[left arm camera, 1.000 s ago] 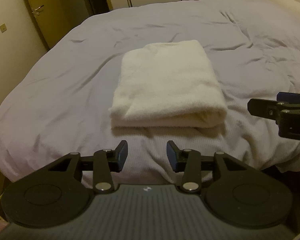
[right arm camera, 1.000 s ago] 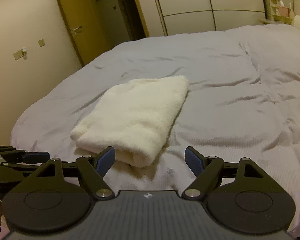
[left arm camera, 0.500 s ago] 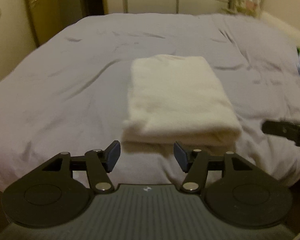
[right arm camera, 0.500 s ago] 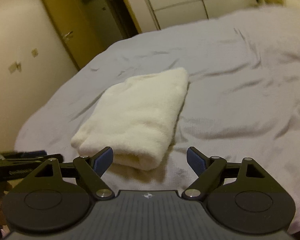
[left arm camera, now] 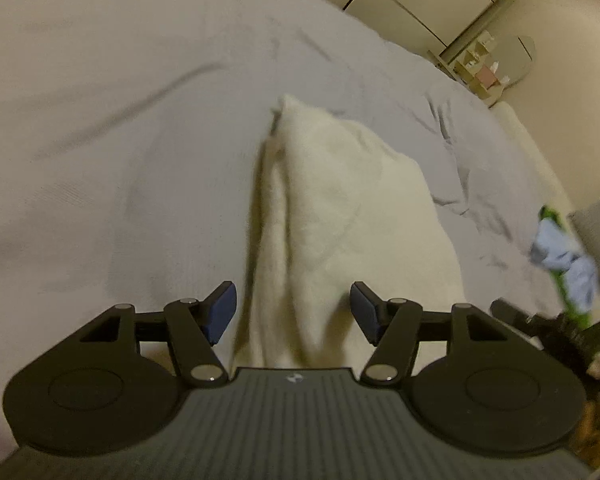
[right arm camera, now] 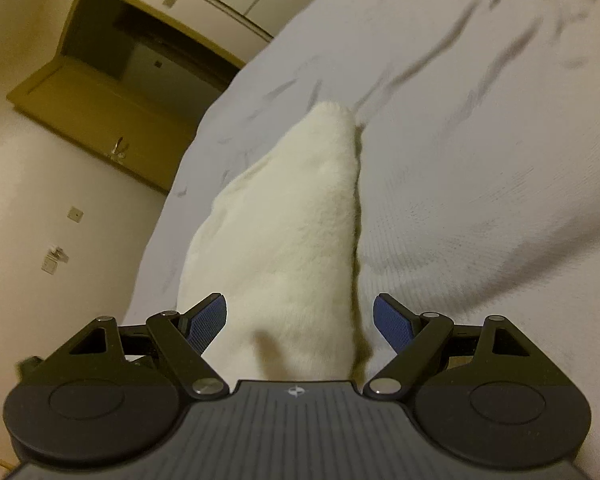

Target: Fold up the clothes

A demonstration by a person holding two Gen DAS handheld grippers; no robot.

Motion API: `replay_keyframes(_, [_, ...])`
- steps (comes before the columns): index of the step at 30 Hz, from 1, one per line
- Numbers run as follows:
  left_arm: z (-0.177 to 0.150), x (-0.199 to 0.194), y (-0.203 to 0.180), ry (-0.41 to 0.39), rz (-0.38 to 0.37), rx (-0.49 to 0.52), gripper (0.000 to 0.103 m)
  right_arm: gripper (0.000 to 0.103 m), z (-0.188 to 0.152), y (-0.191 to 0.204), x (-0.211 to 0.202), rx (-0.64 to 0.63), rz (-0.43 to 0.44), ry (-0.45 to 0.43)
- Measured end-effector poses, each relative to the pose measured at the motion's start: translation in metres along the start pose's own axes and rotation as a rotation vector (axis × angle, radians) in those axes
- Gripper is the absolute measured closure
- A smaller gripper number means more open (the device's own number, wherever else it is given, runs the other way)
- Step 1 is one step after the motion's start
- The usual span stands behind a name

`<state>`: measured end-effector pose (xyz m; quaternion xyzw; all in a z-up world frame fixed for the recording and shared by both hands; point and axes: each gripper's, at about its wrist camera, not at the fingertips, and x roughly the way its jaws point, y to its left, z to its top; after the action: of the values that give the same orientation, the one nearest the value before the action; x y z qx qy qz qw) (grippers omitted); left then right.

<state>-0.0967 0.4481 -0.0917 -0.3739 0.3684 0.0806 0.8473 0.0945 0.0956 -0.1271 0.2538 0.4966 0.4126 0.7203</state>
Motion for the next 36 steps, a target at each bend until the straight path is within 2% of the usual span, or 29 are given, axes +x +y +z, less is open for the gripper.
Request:
replay_keyframes(7, [0.020, 0.046, 0.028, 0.065, -0.181, -0.124, 0.037, 0.025, 0.022, -0.026, 0.037, 0.079, 0.068, 0.042])
replay_keyframes(10, [0.030, 0.062, 0.028, 0.076, -0.210, -0.122, 0.037, 0.029, 0.032, -0.026, 0.056, 0.082, 0.116, 0.079])
replay_keyframes(13, [0.041, 0.075, 0.025, 0.093, -0.213, -0.110, 0.037, 0.034, 0.041, -0.023, 0.075, 0.055, 0.126, 0.135])
replay_keyframes(15, [0.046, 0.078, 0.024, 0.111, -0.205, -0.115, 0.040, 0.040, 0.046, -0.022, 0.079, 0.058, 0.123, 0.167])
replay_keyframes(17, [0.050, 0.080, 0.024, 0.129, -0.194, -0.122, 0.046, 0.049, 0.049, -0.022, 0.080, 0.071, 0.117, 0.197])
replay_keyframes(22, [0.063, 0.060, -0.004, 0.171, -0.087, -0.114, 0.062, 0.058, 0.062, -0.009, 0.078, 0.090, 0.077, 0.266])
replay_keyframes(25, [0.075, 0.044, -0.027, 0.182, -0.026, -0.121, 0.064, 0.061, 0.078, 0.017, 0.070, 0.085, 0.063, 0.309])
replay_keyframes(29, [0.095, 0.013, -0.050, 0.181, -0.002, -0.185, 0.064, 0.061, 0.108, 0.054, 0.055, 0.088, 0.080, 0.358])
replay_keyframes(36, [0.121, -0.046, -0.069, 0.087, 0.026, -0.296, 0.064, 0.061, 0.145, 0.125, 0.059, 0.036, 0.136, 0.456])
